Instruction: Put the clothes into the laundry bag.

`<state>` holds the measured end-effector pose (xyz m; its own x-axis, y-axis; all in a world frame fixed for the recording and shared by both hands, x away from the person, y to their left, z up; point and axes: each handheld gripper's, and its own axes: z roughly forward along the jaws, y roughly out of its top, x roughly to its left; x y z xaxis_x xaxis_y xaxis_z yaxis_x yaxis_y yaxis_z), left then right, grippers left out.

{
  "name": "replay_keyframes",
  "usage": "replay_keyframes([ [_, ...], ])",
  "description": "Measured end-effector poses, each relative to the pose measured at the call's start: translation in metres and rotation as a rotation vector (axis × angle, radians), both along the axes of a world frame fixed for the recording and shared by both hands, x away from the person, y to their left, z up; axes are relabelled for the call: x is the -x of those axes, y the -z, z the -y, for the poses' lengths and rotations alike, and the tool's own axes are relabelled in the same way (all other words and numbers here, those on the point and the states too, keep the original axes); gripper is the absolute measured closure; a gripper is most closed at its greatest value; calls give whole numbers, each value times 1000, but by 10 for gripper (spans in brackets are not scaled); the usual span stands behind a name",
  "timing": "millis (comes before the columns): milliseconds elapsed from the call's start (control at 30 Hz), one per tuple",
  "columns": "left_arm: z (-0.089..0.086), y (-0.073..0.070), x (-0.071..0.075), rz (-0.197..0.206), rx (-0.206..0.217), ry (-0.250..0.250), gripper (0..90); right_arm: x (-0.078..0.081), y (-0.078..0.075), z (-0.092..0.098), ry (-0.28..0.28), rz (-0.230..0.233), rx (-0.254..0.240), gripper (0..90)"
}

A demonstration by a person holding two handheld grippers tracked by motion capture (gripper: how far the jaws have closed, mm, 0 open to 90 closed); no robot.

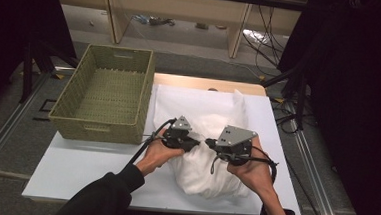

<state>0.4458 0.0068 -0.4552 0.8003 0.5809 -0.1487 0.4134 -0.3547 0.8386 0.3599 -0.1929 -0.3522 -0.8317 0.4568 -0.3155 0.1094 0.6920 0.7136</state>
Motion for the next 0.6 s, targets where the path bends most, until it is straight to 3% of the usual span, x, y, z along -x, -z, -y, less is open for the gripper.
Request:
replay_keyframes([
  [33, -4, 4, -8, -1, -38, -28, 800, 2, -1, 0, 1, -4, -7, 900],
  [67, -8, 8, -12, -29, -39, -78, 736, 4, -2, 1, -6, -2, -5, 900],
  [100, -11, 11, -14, -72, -7, -104, 736, 4, -2, 1, -6, -2, -5, 900],
  [133, -15, 10, -14, -99, 6, -92, 660, 2, -1, 3, -1, 1, 5, 900],
  [167, -16, 9, -11, -115, 14, -85, 660, 2, -1, 3, -1, 1, 5, 900],
  [233, -24, -2, 0, -133, -49, -56, 536, -1, 1, 6, 12, -5, 1, 900],
  [400, -47, -31, 27, -169, -6, -73, 342, -4, 4, 7, 25, -13, 3, 900],
  [467, -54, -38, 41, -179, 13, -33, 288, -4, 4, 7, 22, -15, 5, 900],
  [533, -55, -35, 52, -215, 6, -9, 238, -3, 3, 7, 22, -18, 4, 900],
  [600, -51, -27, 62, -202, -41, 25, 160, -4, 2, 7, 22, -14, 3, 900],
])
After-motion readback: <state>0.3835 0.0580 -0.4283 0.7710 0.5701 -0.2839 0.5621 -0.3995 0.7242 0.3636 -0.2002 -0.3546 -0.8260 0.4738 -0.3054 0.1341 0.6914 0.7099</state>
